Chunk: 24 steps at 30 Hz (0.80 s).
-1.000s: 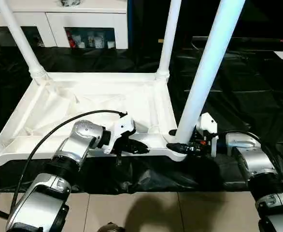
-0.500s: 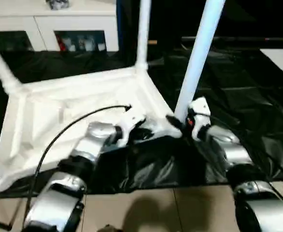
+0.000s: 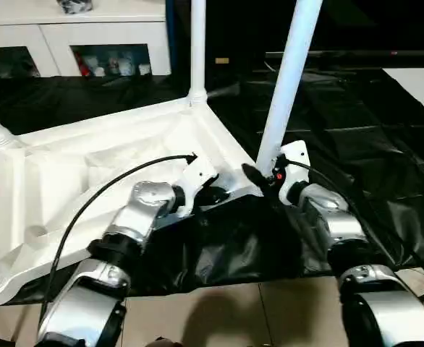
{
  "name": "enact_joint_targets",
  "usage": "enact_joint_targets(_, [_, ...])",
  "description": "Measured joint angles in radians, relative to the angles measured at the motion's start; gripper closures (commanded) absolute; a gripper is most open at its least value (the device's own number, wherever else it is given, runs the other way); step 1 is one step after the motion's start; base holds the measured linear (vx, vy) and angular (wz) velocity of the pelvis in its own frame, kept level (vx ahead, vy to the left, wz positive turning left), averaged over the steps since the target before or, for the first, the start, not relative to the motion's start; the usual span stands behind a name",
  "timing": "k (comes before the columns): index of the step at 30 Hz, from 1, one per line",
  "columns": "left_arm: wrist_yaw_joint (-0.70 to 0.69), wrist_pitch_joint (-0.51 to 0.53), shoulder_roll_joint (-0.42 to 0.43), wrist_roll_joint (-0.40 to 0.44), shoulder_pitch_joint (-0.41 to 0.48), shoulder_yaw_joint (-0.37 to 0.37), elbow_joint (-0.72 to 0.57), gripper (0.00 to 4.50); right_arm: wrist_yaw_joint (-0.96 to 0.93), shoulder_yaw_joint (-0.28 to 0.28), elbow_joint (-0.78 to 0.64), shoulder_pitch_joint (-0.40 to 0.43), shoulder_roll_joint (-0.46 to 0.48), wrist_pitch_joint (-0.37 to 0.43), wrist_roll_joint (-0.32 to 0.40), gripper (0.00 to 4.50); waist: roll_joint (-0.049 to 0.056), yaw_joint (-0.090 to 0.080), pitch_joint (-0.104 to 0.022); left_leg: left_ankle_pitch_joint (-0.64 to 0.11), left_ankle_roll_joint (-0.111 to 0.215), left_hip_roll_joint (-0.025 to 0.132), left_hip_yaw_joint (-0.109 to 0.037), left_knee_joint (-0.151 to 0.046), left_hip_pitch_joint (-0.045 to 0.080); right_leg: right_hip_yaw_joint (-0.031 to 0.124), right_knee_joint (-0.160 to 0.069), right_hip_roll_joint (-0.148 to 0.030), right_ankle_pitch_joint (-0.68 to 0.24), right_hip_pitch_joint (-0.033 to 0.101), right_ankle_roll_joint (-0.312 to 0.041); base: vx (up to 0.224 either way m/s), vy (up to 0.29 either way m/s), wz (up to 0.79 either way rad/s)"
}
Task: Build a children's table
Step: Rotate leg to tighten
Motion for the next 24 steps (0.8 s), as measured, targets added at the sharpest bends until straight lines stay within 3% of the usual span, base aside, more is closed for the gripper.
enact_joint_targets(4, [-0.106, -0.011, 0.045, -0.020, 0.015, -0.014, -0.027, 4.50, 0.124, 0.063, -0.024, 0.031, -0.051, -0.031, -0.014, 0.84, 0.001, 0.008, 0.001, 0.000, 0.000, 0.001, 0.000, -0.001, -0.002, -0.002, 0.000, 0.000, 0.000, -0.002, 0.000, 0.000, 0.000, 0.00])
enact_joint_targets(7, [-0.188, -0.027, 0.071, -0.038, 0.028, -0.025, -0.043, 4.50, 0.238, 0.067, -0.047, 0.068, -0.078, -0.033, -0.001, 0.84, 0.005, 0.027, 0.003, 0.000, 0.000, 0.001, 0.000, 0.001, -0.004, -0.002, 0.000, 0.000, 0.000, -0.003, 0.000, 0.000, 0.000, 0.00])
enact_joint_targets(10, [-0.233, -0.033, 0.086, -0.047, 0.028, -0.032, -0.043, 4.50, 0.341, 0.075, -0.079, 0.087, -0.111, -0.027, 0.011, 0.84, 0.005, 0.034, 0.004, 0.000, 0.000, 0.001, 0.000, 0.002, -0.004, -0.002, 0.001, 0.000, 0.000, -0.003, 0.000, 0.000, 0.000, 0.00])
enact_joint_targets(11, [-0.248, -0.037, 0.088, -0.048, 0.028, -0.033, -0.043, 4.50, 0.374, 0.081, -0.093, 0.095, -0.125, -0.026, 0.016, 1.10, 0.005, 0.036, 0.004, 0.000, 0.000, 0.001, 0.000, 0.002, -0.004, -0.002, 0.001, 0.000, 0.000, -0.003, 0.000, 0.000, 0.000, 0.00])
enact_joint_targets(16, [-0.306, -0.050, 0.101, -0.057, 0.029, -0.044, -0.043, 4.50, 0.489, 0.096, -0.147, 0.132, -0.177, -0.011, 0.043, 1.22, 0.007, 0.054, 0.005, 0.000, 0.000, 0.001, 0.000, 0.002, -0.006, -0.002, 0.001, 0.000, 0.000, -0.003, 0.000, 0.000, 0.000, 0.00])
enact_joint_targets(17, [-0.318, -0.051, 0.104, -0.060, 0.029, -0.045, -0.043, 4.50, 0.510, 0.101, -0.159, 0.140, -0.186, -0.007, 0.050, 1.41, 0.007, 0.057, 0.005, 0.000, 0.000, 0.001, 0.000, 0.002, -0.006, -0.002, 0.001, 0.000, 0.000, -0.003, 0.000, 0.000, 0.000, 0.00])
enact_joint_targets(24, [-0.350, -0.068, 0.116, -0.069, 0.032, -0.052, -0.039, 4.50, 0.548, 0.102, -0.193, 0.162, -0.198, 0.001, 0.053, 1.90, 0.007, 0.060, 0.005, 0.000, 0.000, 0.001, 0.000, 0.003, -0.006, -0.002, 0.001, 0.000, 0.000, -0.004, 0.000, 0.000, 0.000, 0.00])
